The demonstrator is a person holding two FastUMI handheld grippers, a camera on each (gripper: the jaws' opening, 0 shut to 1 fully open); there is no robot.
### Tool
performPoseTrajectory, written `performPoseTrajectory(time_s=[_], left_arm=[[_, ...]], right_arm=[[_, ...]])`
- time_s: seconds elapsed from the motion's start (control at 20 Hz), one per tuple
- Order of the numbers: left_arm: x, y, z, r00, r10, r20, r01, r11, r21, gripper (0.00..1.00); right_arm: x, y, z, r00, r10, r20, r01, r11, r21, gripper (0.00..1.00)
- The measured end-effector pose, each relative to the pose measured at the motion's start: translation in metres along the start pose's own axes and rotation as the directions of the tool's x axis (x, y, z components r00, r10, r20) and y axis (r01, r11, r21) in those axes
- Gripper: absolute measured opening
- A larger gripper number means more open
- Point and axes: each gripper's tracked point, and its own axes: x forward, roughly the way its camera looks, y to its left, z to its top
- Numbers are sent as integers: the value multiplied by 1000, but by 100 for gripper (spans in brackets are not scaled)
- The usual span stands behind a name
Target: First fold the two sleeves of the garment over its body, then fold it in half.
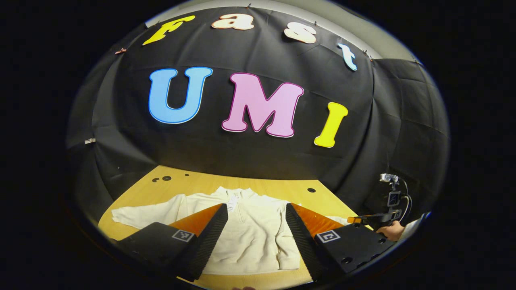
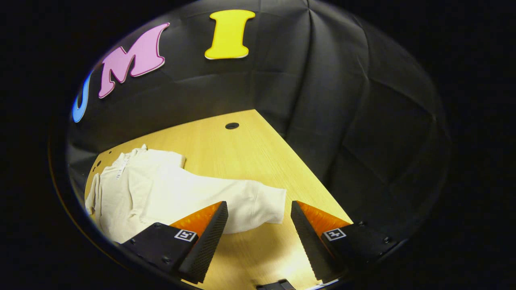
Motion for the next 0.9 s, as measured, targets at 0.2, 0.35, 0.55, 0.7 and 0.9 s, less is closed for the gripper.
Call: performPoseTrajectory(time_s=[0.2, 0.35, 0.55, 0.7, 0.9], left_arm=[[8, -2, -2, 999, 38, -13, -38, 999, -4, 94], [15, -7, -7, 997, 66, -28, -66, 998, -10, 94], [20, -15, -11, 994, 101, -41, -101, 995, 1, 94], [21, -20, -10, 992, 122, -41, -122, 993, 3, 94], [19, -17, -9, 991, 123, -46, -125, 992, -26, 94]], right_arm=[[31, -9, -15, 998, 5, -67, -5, 1000, 1, 98], [50, -14, -22, 994, 10, -110, -11, 1000, -9, 98], [61, -15, -37, 986, 28, -162, -31, 999, -11, 98], [63, -15, -37, 988, 29, -149, -35, 999, -37, 97], [64, -10, -39, 986, 42, -162, -48, 998, -31, 74]])
